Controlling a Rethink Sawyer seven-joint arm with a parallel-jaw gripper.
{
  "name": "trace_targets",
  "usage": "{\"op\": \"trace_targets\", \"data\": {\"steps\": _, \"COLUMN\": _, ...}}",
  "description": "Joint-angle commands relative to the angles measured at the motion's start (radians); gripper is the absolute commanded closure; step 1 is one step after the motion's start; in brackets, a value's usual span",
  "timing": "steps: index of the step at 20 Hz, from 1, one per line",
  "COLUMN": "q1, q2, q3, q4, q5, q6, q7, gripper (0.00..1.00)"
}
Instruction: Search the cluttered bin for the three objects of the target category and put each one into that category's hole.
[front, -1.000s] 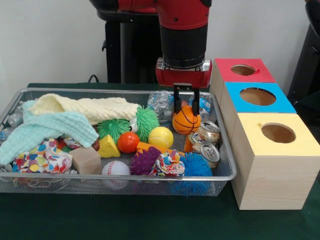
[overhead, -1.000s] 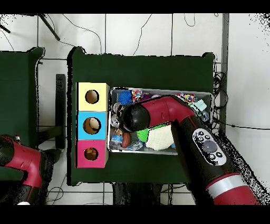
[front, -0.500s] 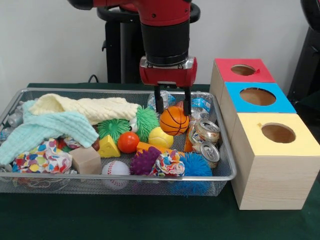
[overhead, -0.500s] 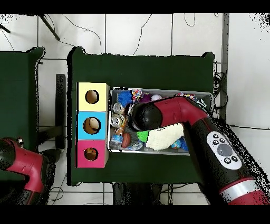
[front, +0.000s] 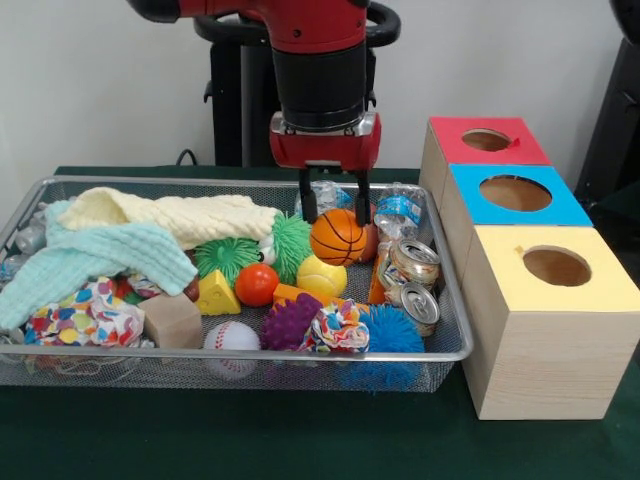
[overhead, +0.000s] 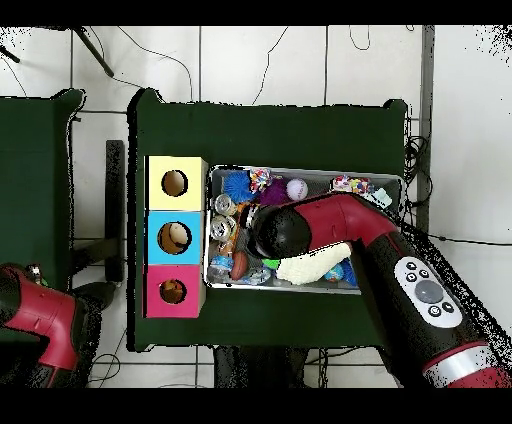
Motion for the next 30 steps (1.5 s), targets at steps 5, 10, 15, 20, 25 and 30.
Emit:
{"op": "trace_targets", "data": {"steps": 5, "q1": -0.019, "q2": 0.034, "q3": -0.011, "q4": 0.090, "q5": -0.093, "q6": -0.134, "q7": -0.103, "gripper": 0.00}}
{"op": "trace_targets", "data": {"steps": 10, "q1": 0.041, "q2": 0.029, "q3": -0.089, "q4": 0.142, "q5": -0.161, "q6": -0.253, "q7": 0.017, "gripper": 0.00}}
{"op": "trace_targets", "data": {"steps": 15, "q1": 0.053, "q2": 0.069, "q3": -0.139, "q4": 0.146, "q5": -0.199, "q6": -0.320, "q7": -0.013, "gripper": 1.00}}
{"op": "trace_targets", "data": {"steps": 20, "q1": 0.032, "q2": 0.061, "q3": -0.132, "q4": 0.165, "q5": -0.184, "q6": -0.308, "q7": -0.043, "gripper": 1.00}}
{"op": "trace_targets", "data": {"steps": 25, "q1": 0.000, "q2": 0.075, "q3": -0.104, "q4": 0.161, "q5": -0.177, "q6": -0.287, "q7": -0.089, "gripper": 1.00}}
{"op": "trace_targets", "data": {"steps": 30, "q1": -0.016, "q2": 0.107, "q3": -0.089, "q4": 0.135, "q5": -0.187, "q6": -0.251, "q7": -0.141, "gripper": 0.00}}
